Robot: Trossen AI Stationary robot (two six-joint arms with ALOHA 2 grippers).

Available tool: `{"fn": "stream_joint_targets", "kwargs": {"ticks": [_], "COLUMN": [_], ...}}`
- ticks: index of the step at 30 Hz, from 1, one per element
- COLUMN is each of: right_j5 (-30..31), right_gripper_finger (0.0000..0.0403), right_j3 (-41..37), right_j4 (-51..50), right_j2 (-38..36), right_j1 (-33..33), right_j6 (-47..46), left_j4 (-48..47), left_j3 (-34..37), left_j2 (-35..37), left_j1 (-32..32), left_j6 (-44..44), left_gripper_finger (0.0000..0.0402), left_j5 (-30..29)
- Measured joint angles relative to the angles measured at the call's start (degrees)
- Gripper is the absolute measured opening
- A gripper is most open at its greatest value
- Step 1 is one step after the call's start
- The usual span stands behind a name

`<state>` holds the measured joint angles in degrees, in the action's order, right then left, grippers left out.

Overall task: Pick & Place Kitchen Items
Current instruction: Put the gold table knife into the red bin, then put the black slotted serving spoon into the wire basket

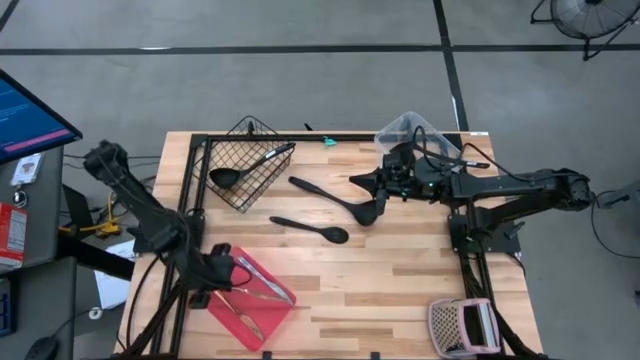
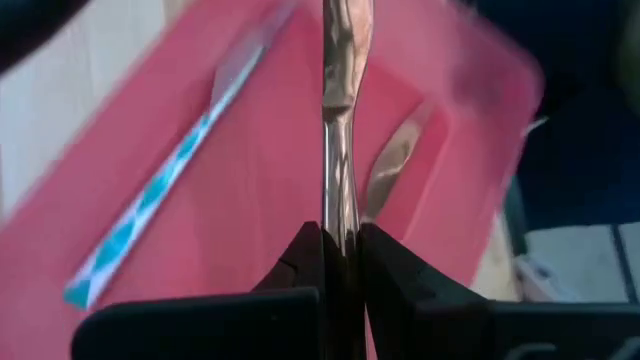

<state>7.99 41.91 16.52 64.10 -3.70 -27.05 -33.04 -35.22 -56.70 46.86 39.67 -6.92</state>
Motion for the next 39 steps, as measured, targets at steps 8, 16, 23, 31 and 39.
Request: {"fn": "stream_joint_targets", "kwargs": {"ticks": [8, 16, 23, 31, 39], "right_j5": [0.02, 0.02, 0.02, 0.02, 0.02], "right_gripper_finger": [0.0, 0.0, 0.0, 0.0, 0.0], "right_j3": [0.0, 0.0, 0.0, 0.0, 0.0], "right_j4": [0.04, -0.45, -1.11, -1.1, -1.17], "right_j2": [-0.02, -0.02, -0.02, -0.02, -0.02], "right_j1": [-0.01, 0.0, -0.02, -0.32, -0.35], "right_j6": [0.01, 0.02, 0.02, 0.04, 0.07], "left_j4": [0.02, 1.33, 4.94, 5.5, 6.84], "left_j3": [4.38, 6.7, 8.58, 8.67, 8.67], "left_j2": [-2.92, -4.14, -4.14, -4.14, -4.12], "left_j1": [3.89, 5.75, 5.68, 5.63, 5.61], "left_j6": [7.65, 8.82, 8.82, 8.8, 8.83], "left_gripper_finger": [0.0014, 0.0015, 0.0015, 0.002, 0.0094], "left_j5": [-2.71, -2.73, -2.71, -2.48, -0.86]}}
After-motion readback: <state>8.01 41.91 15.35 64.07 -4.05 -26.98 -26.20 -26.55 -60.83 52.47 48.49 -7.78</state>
